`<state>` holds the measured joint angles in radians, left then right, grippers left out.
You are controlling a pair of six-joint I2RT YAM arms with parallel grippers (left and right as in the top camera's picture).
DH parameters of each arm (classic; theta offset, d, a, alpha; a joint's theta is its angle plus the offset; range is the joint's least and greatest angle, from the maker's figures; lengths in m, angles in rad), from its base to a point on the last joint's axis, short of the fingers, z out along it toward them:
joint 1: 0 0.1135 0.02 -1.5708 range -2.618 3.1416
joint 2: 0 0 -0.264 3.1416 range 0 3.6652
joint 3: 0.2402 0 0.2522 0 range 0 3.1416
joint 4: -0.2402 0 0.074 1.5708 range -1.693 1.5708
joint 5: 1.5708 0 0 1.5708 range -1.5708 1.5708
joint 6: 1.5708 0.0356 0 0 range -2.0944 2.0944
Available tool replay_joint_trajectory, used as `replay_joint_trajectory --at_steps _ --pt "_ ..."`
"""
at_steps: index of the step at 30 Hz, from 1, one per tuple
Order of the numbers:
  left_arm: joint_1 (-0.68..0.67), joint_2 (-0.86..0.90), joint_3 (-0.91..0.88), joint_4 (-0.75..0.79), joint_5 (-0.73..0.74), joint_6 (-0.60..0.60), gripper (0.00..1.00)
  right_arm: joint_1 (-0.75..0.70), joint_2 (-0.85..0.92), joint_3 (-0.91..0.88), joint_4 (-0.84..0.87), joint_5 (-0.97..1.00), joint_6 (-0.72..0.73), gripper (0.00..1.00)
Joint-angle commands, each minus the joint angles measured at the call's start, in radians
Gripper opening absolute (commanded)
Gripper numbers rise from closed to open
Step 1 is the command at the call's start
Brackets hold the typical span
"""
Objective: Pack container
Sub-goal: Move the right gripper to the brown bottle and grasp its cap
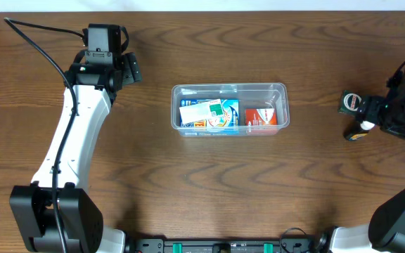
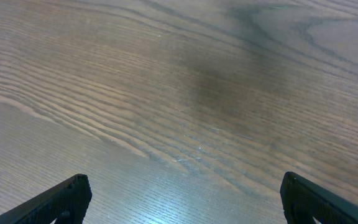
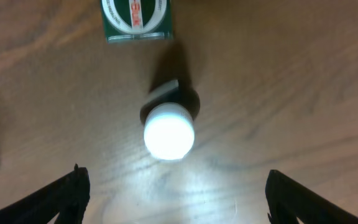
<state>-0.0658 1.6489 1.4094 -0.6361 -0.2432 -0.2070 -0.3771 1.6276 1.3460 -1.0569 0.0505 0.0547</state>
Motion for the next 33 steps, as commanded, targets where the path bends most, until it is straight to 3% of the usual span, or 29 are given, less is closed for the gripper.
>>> replay_joint_trajectory --at_steps 1,9,27,33 --pt "0.004 -0.022 0.003 -0.003 -0.012 -0.009 0.98 -0.005 -0.005 -0.021 0.037 -0.007 -0.075 0.85" --pt "0.004 -0.022 0.003 -0.003 -0.012 -0.009 0.98 -0.005 -0.005 -0.025 0.061 -0.027 -0.146 0.77" --pt "0.004 -0.022 0.003 -0.003 -0.012 -0.009 0.98 -0.023 0.009 -0.025 0.058 -0.071 -0.192 0.75" --pt "0.004 -0.022 0.003 -0.003 -0.012 -0.009 0.97 -0.036 0.077 -0.025 0.06 -0.085 -0.214 0.65"
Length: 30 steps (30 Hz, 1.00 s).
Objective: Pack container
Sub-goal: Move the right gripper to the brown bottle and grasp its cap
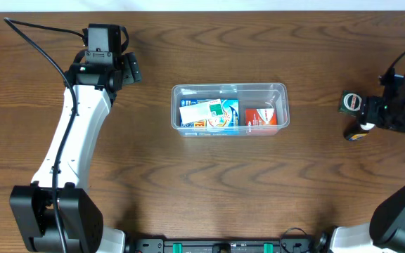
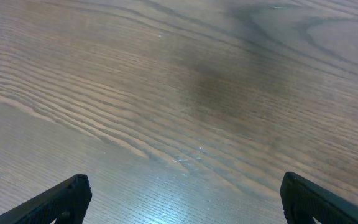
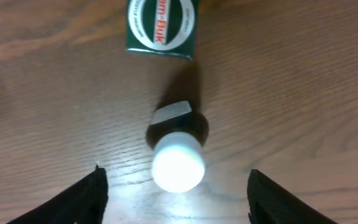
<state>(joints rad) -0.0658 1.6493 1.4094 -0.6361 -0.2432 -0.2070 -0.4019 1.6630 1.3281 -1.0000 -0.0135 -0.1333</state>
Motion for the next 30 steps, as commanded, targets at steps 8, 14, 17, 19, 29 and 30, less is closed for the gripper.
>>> replay_joint_trajectory --at_steps 8,14,17,19,29,30 --pt "0.004 -0.023 0.003 -0.004 -0.012 -0.009 0.98 -0.01 0.09 -0.007 0.021 -0.021 -0.026 0.61" --pt "0.004 -0.023 0.003 -0.003 -0.012 -0.009 0.98 -0.01 0.09 -0.007 0.04 -0.021 -0.026 0.5" --pt "0.004 -0.023 0.003 -0.003 -0.012 -0.009 0.98 -0.01 0.09 -0.007 0.042 -0.021 -0.025 0.46" --pt "0.004 -0.023 0.003 -0.003 -0.012 -0.009 0.98 -0.01 0.09 -0.007 0.041 -0.021 -0.025 0.46" --pt "0.004 -0.023 0.003 -0.003 -0.012 -0.009 0.98 -0.01 0.09 -0.008 0.031 -0.046 -0.021 0.39" --pt "0.004 -0.023 0.003 -0.003 -0.012 -0.009 0.98 -0.01 0.09 -0.008 0.031 -0.048 -0.021 0.38"
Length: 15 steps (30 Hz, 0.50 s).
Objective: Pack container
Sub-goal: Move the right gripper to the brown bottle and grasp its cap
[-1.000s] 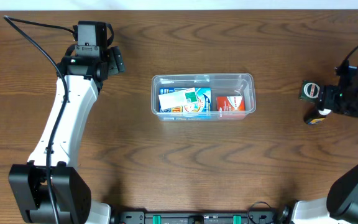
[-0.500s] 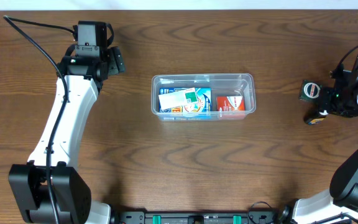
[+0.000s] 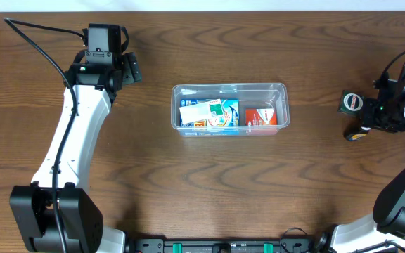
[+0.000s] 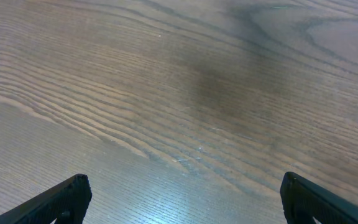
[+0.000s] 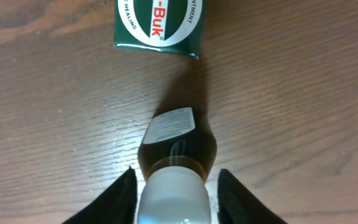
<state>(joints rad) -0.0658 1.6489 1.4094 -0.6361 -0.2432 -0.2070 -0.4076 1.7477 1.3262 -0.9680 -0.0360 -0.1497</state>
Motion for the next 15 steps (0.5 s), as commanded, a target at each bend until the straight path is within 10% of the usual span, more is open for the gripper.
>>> replay_joint_trajectory --at_steps 1,15 --pt "0.004 -0.022 0.003 -0.003 -0.012 -0.009 0.98 -0.005 0.005 -0.006 -0.002 -0.025 -0.005 0.37" --pt "0.004 -0.022 0.003 -0.003 -0.012 -0.009 0.98 -0.005 0.005 -0.006 -0.011 -0.025 0.0 0.2"
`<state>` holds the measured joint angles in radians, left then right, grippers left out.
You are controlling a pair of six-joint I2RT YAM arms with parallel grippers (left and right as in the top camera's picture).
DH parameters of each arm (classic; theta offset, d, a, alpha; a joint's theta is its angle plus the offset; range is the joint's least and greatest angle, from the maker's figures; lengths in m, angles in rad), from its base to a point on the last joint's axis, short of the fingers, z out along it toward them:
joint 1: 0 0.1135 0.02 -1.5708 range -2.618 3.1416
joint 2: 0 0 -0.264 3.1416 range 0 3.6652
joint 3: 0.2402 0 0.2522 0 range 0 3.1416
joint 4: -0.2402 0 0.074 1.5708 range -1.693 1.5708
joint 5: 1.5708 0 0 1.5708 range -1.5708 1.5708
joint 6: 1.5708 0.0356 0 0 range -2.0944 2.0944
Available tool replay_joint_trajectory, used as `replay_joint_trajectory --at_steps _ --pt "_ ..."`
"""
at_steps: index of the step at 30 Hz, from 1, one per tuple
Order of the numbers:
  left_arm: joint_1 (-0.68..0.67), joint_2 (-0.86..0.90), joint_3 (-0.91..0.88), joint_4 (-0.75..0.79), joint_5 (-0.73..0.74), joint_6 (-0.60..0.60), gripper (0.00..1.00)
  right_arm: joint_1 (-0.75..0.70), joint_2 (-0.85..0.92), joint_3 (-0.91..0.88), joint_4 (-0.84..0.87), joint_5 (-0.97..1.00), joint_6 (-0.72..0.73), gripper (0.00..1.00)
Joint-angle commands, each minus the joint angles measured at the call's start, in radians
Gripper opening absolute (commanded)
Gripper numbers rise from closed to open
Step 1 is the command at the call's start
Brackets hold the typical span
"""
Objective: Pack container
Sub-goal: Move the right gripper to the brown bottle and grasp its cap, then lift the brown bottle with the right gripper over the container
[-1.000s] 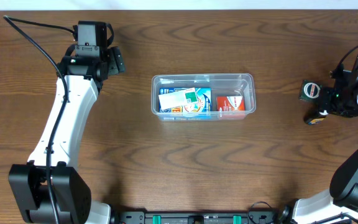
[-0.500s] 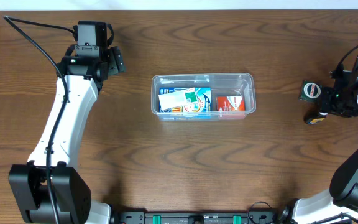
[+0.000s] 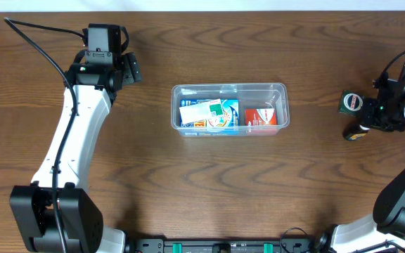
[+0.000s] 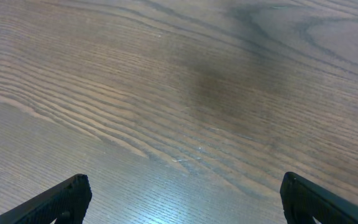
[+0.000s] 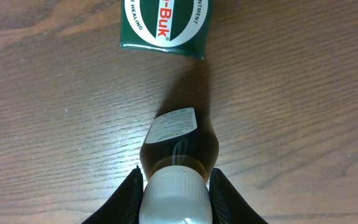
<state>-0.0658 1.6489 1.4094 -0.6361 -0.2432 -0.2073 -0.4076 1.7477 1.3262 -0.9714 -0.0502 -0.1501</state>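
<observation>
A clear plastic container (image 3: 281, 90) stands mid-table, with a blue-and-white packet (image 3: 209, 114) and a red packet (image 3: 260, 117) inside. At the right edge a brown bottle (image 5: 179, 140) with a white cap (image 5: 176, 196) rests on the table just behind a green box (image 5: 165, 25). My right gripper (image 5: 176, 180) has its fingers (image 5: 131, 198) pressed against both sides of the cap; overhead, the right gripper (image 3: 373, 119) sits over the bottle (image 3: 357, 133). My left gripper (image 4: 182, 199) is open over bare wood at the far left (image 3: 129, 68).
The green box (image 3: 350, 102) lies a short way right of the container. The wooden table (image 3: 188, 183) stretches between the two arms. The left arm's cable (image 3: 41, 49) trails across the back left corner.
My right gripper's fingers have narrowed from a small gap either side of the white cap to touching it. The bottle, box, container and left arm have not moved.
My right gripper was wide open high above the bottle's cap. Then it was lower and narrower around the cap. Then the fingers flanked the cap closely, and now they grip it. The left arm stayed still throughout.
</observation>
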Motion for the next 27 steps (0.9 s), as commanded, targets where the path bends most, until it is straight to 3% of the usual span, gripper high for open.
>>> replay_joint_trajectory --at_steps 1,7,14,27 --pt "0.004 -0.022 0.003 -0.003 -0.012 -0.008 0.98 -0.005 0.005 -0.005 -0.007 -0.011 0.007 0.21" --pt "0.004 -0.022 0.003 -0.004 -0.012 -0.008 0.98 -0.002 0.005 0.029 -0.039 -0.011 0.078 0.24" --pt "0.004 -0.022 0.003 -0.003 -0.012 -0.008 0.98 0.084 0.005 0.211 -0.169 -0.014 0.093 0.22" --pt "0.004 -0.022 0.003 -0.003 -0.012 -0.008 0.98 0.445 0.005 0.52 -0.214 -0.014 0.348 0.22"
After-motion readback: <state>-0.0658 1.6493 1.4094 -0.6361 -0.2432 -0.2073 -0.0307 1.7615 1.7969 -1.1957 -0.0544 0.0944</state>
